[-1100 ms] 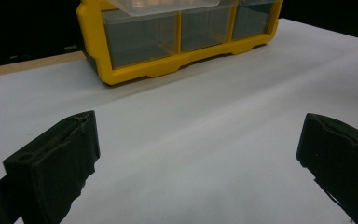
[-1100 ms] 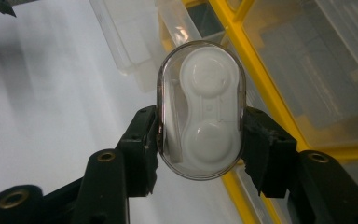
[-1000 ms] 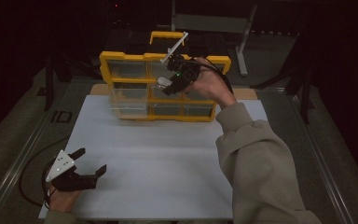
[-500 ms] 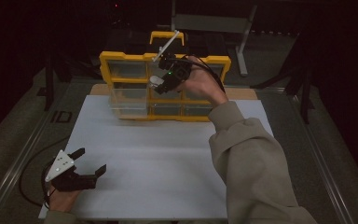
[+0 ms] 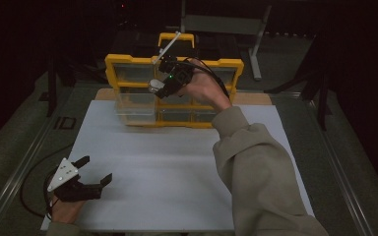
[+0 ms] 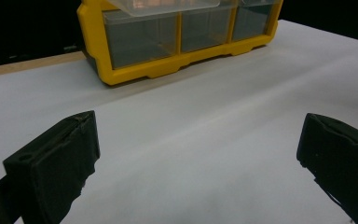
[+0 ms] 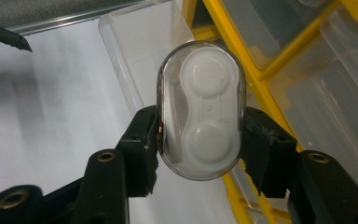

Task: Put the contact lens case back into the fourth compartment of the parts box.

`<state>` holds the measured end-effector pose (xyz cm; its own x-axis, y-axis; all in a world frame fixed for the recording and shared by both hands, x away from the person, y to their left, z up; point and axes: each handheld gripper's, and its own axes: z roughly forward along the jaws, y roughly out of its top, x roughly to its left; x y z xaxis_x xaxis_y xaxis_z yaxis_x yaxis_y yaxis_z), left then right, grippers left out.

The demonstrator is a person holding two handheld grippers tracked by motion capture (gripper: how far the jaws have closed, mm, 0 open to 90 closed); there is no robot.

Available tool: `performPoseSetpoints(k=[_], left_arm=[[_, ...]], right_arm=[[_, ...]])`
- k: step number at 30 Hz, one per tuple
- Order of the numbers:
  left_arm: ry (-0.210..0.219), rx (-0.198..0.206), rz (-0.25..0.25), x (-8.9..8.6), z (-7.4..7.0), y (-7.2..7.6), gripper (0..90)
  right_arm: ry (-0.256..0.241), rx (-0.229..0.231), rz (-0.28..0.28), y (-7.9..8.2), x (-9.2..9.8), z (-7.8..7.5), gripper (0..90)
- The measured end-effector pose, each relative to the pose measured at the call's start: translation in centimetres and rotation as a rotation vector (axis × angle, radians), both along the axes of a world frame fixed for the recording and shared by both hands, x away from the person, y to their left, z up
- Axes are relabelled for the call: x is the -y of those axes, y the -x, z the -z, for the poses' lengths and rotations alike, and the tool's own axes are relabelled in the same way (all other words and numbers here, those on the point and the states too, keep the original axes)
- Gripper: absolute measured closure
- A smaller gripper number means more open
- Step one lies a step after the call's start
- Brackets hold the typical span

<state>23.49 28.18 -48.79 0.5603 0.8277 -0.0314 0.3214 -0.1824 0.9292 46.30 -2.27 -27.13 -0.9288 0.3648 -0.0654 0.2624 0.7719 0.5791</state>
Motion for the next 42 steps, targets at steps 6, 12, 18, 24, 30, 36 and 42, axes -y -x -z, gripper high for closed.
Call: performPoseSetpoints(k=[6, 12, 18, 24, 30, 36, 42], left_arm=[[-0.001, 0.000, 0.002, 0.0, 0.0, 0.0, 0.0], [0.001, 0.001, -0.001, -0.1, 0.0, 0.1, 0.0], [0.000, 0.001, 0.000, -0.1, 0.0, 0.2, 0.0], [0.002, 0.002, 0.001, -0.1, 0.0, 0.2, 0.0], [0.002, 0.002, 0.002, -0.1, 0.0, 0.2, 0.0], [0.003, 0.002, 0.004, -0.1, 0.0, 0.2, 0.0], [0.004, 0.004, 0.003, -0.1, 0.0, 0.2, 0.0]], right_arm=[[-0.005, -0.004, 0.000, 0.0, -1.0, 0.4, 48.3], [-0.017, -0.004, -0.005, -0.1, -1.9, 0.7, 48.3], [-0.018, -0.009, -0.002, -0.1, -2.8, 1.3, 48.2], [-0.033, -0.010, 0.004, -0.1, -3.3, 1.5, 48.1], [-0.026, -0.011, 0.002, -0.1, -4.2, 2.2, 48.1], [-0.025, -0.020, 0.009, -0.2, -4.9, 2.8, 48.1], [-0.024, -0.027, 0.021, -0.3, -5.4, 3.6, 48.0]])
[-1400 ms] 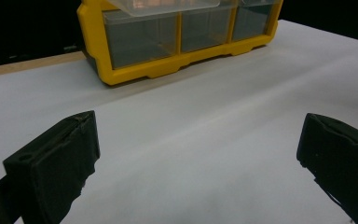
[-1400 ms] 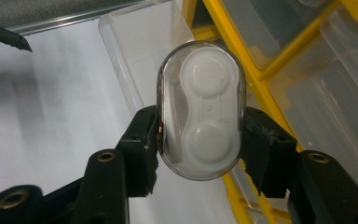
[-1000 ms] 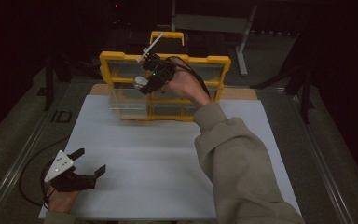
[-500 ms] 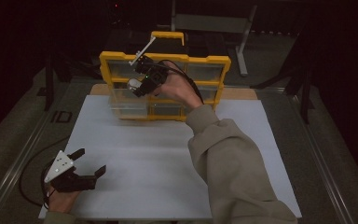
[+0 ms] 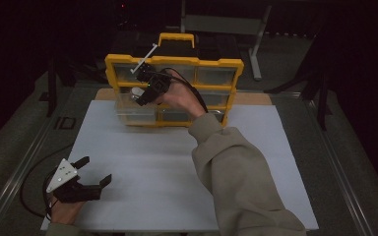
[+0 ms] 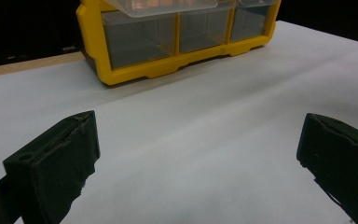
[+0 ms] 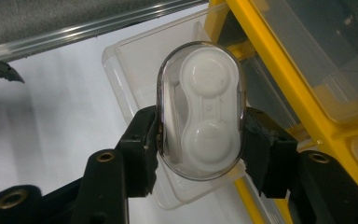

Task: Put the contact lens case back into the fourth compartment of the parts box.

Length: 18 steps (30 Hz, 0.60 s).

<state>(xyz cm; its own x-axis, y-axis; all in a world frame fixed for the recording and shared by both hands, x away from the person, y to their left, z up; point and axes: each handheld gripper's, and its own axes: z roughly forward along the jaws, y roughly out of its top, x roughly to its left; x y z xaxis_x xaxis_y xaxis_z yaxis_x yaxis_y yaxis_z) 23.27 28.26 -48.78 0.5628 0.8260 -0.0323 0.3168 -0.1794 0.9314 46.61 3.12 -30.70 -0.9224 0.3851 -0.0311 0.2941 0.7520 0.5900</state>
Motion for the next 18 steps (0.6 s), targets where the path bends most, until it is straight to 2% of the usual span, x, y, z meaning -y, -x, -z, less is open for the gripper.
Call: performPoseSetpoints(k=[3, 4, 5, 9, 11, 12, 18], left_arm=[[0.001, -0.001, -0.001, -0.1, 0.0, 0.0, 0.0], [0.000, 0.000, -0.001, -0.1, 0.0, 0.0, 0.0], [-0.001, 0.001, -0.001, 0.0, 0.0, 0.0, 0.0], [-0.002, -0.001, -0.001, 0.0, 0.0, 0.0, 0.0], [0.000, -0.002, -0.002, 0.0, 0.0, 0.0, 0.0], [-0.001, -0.002, -0.003, 0.0, 0.0, 0.0, 0.0], [-0.005, -0.003, -0.005, 0.1, 0.0, 0.0, 0.0]], right_arm=[[-0.013, -0.005, 0.003, -0.1, 0.1, 0.3, 45.9], [-0.023, 0.008, 0.009, -0.2, 0.2, 0.4, 36.7], [-0.053, 0.014, 0.041, -0.3, 0.5, 0.3, 25.9], [-0.064, 0.021, 0.064, -0.3, 1.5, 0.1, 20.4], [-0.059, 0.025, 0.083, -0.2, 2.7, 0.0, 16.4], [-0.059, 0.025, 0.083, -0.2, 2.7, 0.0, 16.4], [-0.058, 0.035, 0.115, 0.5, 5.5, -0.2, 13.1]])
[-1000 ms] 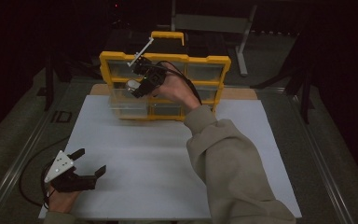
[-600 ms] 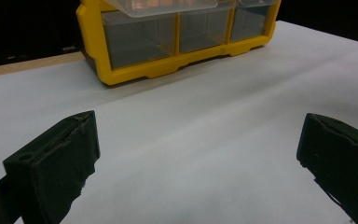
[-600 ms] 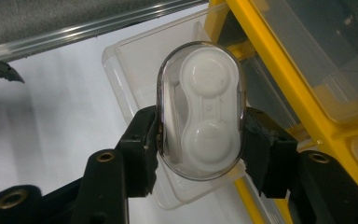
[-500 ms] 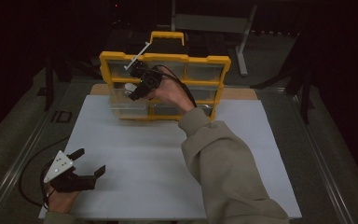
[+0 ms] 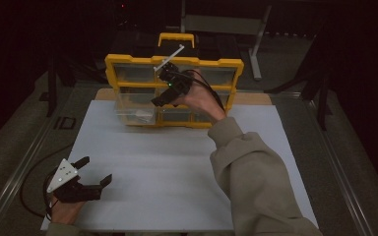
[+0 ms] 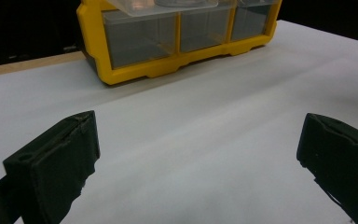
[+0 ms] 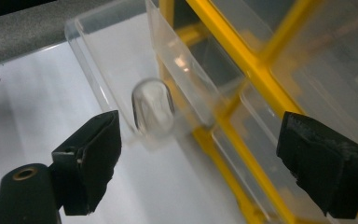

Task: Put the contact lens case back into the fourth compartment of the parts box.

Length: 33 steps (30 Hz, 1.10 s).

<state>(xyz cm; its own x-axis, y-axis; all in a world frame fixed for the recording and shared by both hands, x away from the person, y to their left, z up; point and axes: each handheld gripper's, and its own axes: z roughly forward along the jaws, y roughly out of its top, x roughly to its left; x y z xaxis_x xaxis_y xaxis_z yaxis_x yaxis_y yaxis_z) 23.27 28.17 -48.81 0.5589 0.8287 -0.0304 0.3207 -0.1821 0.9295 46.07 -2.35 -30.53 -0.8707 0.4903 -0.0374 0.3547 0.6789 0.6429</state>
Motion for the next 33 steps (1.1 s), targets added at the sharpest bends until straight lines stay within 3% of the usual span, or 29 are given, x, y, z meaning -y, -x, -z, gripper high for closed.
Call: performPoseSetpoints(k=[6, 13, 16, 19, 23, 24, 25, 28, 29, 31, 33], left_arm=[[-0.004, 0.000, 0.001, 0.1, 0.0, 0.0, 0.0], [0.002, 0.004, -0.005, 0.0, 0.0, 0.0, 0.0], [0.001, 0.004, -0.010, 0.0, 0.0, 0.0, 0.0], [0.002, 0.004, -0.014, 0.0, 0.0, 0.0, 0.0], [0.006, 0.006, -0.023, 0.0, -0.1, 0.0, 0.0], [0.006, 0.007, -0.024, -0.1, -0.1, 0.0, 0.0], [0.006, 0.007, -0.025, -0.1, -0.1, -0.1, 0.0], [0.007, 0.007, -0.032, -0.1, -0.2, -0.1, 0.0], [0.009, 0.006, -0.033, -0.1, -0.2, -0.1, 0.0], [0.006, 0.006, -0.039, -0.1, -0.2, -0.1, 0.0], [0.014, 0.010, -0.041, -0.2, -0.3, -0.1, 0.0]], right_arm=[[-0.011, 0.004, 0.024, 1.2, 3.0, 0.7, 11.6], [-0.048, 0.006, 0.053, 3.5, 7.0, 3.0, 8.9], [-0.052, 0.027, 0.079, 4.8, 9.1, 4.1, 8.9], [-0.074, 0.068, 0.109, 6.9, 11.6, 5.7, 8.8], [-0.085, 0.084, 0.129, 8.7, 13.3, 7.4, 8.4], [-0.093, 0.103, 0.145, 9.9, 14.4, 8.4, 8.3], [-0.093, 0.103, 0.145, 9.9, 14.4, 8.4, 8.3], [-0.083, 0.146, 0.179, 11.9, 16.0, 9.7, 8.3], [-0.112, 0.155, 0.199, 13.2, 17.0, 10.4, 8.3], [-0.112, 0.164, 0.204, 13.9, 17.4, 10.8, 8.3], [-0.151, 0.188, 0.226, 15.4, 18.3, 11.4, 8.3]])
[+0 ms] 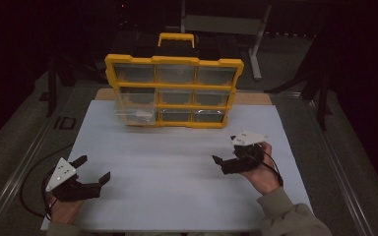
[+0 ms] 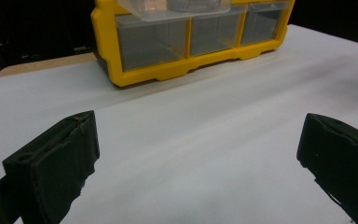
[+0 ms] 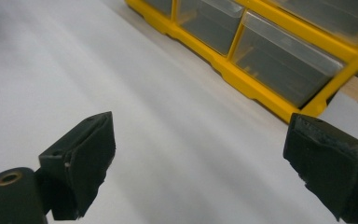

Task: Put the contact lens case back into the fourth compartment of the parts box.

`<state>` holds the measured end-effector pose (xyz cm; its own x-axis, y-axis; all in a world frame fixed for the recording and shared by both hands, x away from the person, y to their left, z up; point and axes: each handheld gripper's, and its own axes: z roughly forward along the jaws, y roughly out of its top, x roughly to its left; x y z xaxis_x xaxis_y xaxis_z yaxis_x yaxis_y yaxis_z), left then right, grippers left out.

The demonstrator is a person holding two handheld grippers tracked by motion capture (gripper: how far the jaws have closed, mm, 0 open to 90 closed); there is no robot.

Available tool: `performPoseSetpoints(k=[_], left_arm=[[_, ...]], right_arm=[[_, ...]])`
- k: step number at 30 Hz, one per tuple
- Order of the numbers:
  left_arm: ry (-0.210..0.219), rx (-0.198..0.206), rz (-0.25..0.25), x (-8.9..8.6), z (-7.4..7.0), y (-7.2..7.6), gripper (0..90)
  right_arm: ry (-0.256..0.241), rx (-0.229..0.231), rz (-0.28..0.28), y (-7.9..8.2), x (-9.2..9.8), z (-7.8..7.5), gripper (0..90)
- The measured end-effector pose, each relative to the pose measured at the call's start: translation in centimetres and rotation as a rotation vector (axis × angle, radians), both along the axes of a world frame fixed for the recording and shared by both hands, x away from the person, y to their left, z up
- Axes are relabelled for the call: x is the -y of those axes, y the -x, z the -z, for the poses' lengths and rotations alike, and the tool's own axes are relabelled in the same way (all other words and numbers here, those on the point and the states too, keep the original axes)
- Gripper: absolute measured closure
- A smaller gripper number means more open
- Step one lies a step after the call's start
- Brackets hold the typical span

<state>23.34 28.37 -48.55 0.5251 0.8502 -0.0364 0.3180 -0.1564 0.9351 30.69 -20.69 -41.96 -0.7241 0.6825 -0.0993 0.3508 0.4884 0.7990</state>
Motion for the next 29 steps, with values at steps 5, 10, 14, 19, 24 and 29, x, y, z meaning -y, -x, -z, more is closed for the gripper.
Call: performPoseSetpoints(k=[5, 10, 14, 19, 24, 29], left_arm=[[-0.002, 0.004, -0.007, -0.1, -0.1, 0.0, 0.0], [-0.005, 0.015, -0.015, -0.1, -0.2, 0.1, 0.0], [-0.008, 0.014, -0.014, 0.0, -0.2, 0.1, 0.0], [-0.009, 0.023, -0.014, 0.1, -0.3, 0.2, 0.0], [-0.013, 0.024, -0.012, 0.2, -0.2, 0.2, 0.0], [-0.019, 0.024, -0.011, 0.4, -0.2, 0.2, 0.0]], right_arm=[[-0.110, 0.028, 0.006, 3.1, 2.0, 2.0, 8.4], [-0.186, 0.068, 0.037, 5.3, 3.7, 3.7, 8.3], [-0.254, 0.126, 0.059, 6.6, 5.1, 4.5, 8.4], [-0.317, 0.144, 0.096, 7.6, 6.4, 5.9, 8.3], [-0.333, 0.155, 0.110, 7.7, 7.1, 6.6, 8.3], [-0.310, 0.147, 0.132, 7.4, 7.0, 7.1, 8.3]])
